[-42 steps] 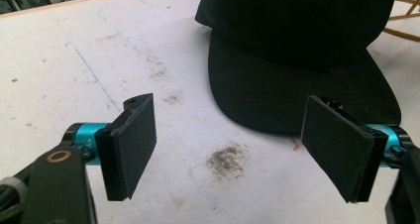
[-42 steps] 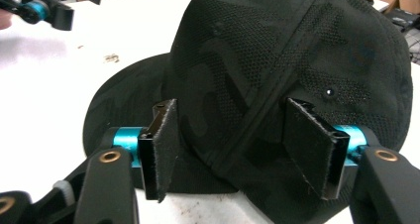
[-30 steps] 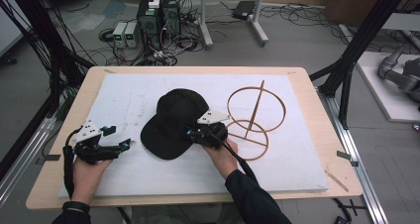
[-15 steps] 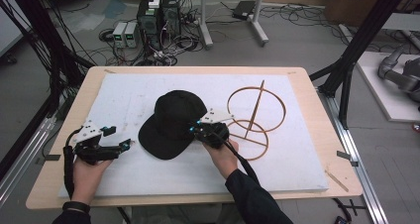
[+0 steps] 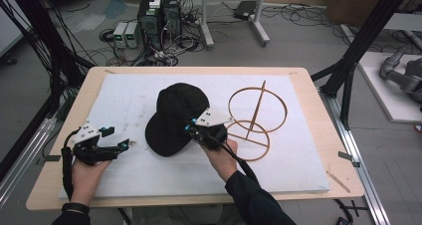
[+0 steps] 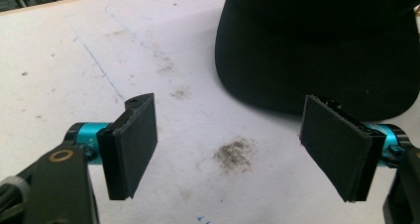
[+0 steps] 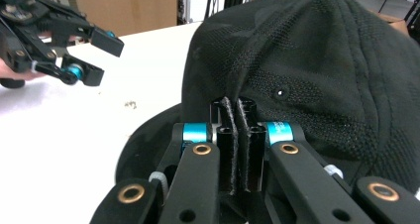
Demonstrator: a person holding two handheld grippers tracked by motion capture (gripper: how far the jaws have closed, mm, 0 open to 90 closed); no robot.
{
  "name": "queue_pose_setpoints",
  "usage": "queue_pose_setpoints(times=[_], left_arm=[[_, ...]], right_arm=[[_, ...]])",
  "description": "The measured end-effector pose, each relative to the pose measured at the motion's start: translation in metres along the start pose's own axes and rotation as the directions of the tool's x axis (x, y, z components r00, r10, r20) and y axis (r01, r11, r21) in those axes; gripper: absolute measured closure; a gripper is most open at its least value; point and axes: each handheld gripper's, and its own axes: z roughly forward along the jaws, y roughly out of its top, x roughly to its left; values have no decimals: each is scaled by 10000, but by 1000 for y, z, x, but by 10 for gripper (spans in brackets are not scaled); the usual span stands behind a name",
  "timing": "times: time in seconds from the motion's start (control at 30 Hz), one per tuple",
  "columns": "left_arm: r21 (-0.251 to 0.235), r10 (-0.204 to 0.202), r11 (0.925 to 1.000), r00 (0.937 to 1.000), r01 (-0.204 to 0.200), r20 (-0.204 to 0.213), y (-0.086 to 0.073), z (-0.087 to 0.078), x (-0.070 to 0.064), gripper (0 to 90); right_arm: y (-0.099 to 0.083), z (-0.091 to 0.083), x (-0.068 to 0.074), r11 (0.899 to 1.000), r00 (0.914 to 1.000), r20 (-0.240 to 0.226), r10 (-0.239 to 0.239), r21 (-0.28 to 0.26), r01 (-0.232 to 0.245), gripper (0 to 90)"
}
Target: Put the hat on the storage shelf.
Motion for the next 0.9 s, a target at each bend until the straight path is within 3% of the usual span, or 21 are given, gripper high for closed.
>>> queue_pose_setpoints(times=[0.4, 0.9], left_arm=[[-231, -297, 9993, 9987, 287, -419, -2, -7, 5, 260], [-230, -376, 9991, 9987, 369, -337, -3, -5, 6, 241]], right_arm=[[30, -25, 13, 9947, 9991, -417, -13, -1028, -30, 889], [76, -71, 26, 9790, 9938, -844, -718, -1967, 541, 889]])
